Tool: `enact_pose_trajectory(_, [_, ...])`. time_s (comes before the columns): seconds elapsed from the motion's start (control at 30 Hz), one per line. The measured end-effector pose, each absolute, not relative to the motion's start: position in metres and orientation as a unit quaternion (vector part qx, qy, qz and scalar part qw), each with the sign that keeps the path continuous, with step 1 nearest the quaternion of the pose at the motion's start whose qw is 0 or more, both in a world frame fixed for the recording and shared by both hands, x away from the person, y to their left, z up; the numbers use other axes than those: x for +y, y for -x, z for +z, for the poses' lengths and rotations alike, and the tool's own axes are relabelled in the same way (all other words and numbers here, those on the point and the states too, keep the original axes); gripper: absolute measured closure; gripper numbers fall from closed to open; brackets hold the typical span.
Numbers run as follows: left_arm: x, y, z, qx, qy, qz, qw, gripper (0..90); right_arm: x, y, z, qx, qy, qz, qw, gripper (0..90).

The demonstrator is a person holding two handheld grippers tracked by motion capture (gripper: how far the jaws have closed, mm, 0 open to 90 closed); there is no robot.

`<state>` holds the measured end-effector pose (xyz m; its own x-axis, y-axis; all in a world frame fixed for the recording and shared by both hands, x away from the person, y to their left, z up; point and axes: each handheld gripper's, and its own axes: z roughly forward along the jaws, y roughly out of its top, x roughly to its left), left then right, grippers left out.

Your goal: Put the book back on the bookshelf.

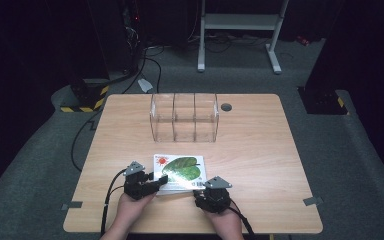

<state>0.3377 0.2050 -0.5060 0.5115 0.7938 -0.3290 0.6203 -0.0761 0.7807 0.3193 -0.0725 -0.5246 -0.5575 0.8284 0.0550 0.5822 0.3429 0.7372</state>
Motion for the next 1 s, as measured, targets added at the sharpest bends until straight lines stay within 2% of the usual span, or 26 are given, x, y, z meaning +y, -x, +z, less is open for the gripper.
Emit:
enact_pose_trajectory(0.13, [0.205,-0.336,-0.506,0.463,-0.749,0.11,0.462,57.8,-0.074,-0.319,-0.524,0.807,-0.432,0.369,0.157,33.7])
enact_pose_trajectory(0.5, [0.2,-0.325,-0.501,0.409,-0.772,0.165,0.458,63.5,-0.085,-0.32,-0.522,0.799,-0.442,0.387,0.13,29.2])
enact_pose_trajectory(1.0, [0.193,-0.308,-0.489,0.339,-0.78,0.233,0.472,65.5,-0.097,-0.336,-0.516,0.776,-0.453,0.425,0.108,27.6])
